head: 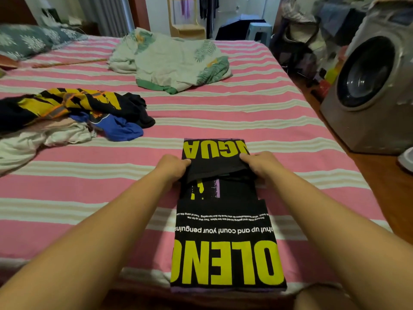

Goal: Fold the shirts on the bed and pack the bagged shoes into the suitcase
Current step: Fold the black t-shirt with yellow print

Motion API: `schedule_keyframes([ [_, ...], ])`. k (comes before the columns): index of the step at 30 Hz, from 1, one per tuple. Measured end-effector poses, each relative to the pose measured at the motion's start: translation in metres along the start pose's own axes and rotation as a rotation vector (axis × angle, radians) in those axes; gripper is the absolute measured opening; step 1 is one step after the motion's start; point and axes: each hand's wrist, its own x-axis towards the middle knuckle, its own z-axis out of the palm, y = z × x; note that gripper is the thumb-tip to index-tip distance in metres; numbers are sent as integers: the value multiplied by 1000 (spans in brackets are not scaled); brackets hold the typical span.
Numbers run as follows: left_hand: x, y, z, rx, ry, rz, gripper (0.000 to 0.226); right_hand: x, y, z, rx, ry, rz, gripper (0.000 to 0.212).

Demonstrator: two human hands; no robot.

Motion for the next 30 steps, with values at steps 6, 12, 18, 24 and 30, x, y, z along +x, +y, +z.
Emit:
schedule_keyframes([
  [6,10,17,-1,-118,-46,-38,17,15,-12,3,67,-28,1,35],
  [12,11,25,-4,-276,-32,-28,6,19,-15,2,13,-49,-13,35],
  [18,4,-12,3,296,-3,164,22,-3,15,7,-309,-8,-142,23],
  [24,3,-23,-11,533,-71,235,72,-6,7,-13,-725,-154,-185,48],
  [30,9,22,12,675,243,741,56,18,-30,-1,-785,15,-676,60],
])
